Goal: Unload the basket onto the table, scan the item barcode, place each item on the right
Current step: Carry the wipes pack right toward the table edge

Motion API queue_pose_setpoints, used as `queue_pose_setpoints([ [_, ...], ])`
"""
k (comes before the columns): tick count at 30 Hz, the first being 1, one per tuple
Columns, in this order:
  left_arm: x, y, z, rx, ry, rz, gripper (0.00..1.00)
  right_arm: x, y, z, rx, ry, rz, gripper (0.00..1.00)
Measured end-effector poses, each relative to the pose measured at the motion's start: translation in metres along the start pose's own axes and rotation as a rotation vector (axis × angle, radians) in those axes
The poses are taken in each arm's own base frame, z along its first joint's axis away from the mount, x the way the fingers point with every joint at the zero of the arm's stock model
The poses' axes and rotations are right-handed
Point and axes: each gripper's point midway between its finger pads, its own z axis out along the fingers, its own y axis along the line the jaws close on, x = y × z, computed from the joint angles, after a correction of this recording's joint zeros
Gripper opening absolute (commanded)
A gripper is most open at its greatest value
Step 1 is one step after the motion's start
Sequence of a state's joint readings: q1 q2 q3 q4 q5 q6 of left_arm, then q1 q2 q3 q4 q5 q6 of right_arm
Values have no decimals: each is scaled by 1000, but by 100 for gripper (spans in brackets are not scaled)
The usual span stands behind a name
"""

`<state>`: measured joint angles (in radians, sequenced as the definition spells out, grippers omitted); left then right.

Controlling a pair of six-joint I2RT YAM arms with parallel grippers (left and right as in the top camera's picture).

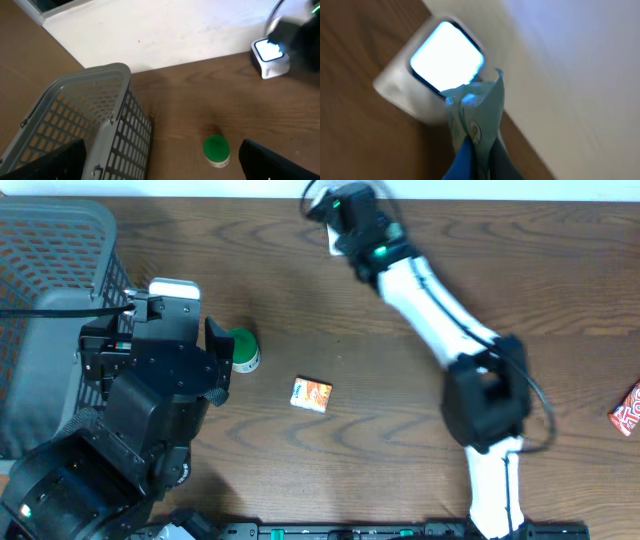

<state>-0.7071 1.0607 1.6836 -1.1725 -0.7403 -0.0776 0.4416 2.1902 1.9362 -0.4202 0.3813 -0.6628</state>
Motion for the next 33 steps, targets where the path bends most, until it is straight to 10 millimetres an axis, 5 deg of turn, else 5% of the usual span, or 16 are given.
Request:
queue_pose_setpoints([
  [4, 0, 0, 0, 0, -1, -1, 98, 35, -48, -39, 12, 99, 107, 1],
  [7, 0, 0, 0, 0, -1, -1, 98, 86, -76, -53, 7, 229, 198, 1],
  [17, 0, 0, 0, 0, -1, -1, 98, 313, -128, -53, -12, 675, 615, 1],
  [22, 0, 0, 0, 0, -1, -1, 98, 409, -125, -54, 7, 751, 881, 1],
  [29, 0, 0, 0, 0, -1, -1, 98, 491, -89, -53, 15, 776, 1159, 2],
  [31, 0, 0, 0, 0, -1, -1, 98, 499, -82, -52, 3, 770, 1207, 28],
  [33, 0, 0, 0, 0, -1, -1, 98, 496, -83, -48, -10, 735, 1246, 69],
])
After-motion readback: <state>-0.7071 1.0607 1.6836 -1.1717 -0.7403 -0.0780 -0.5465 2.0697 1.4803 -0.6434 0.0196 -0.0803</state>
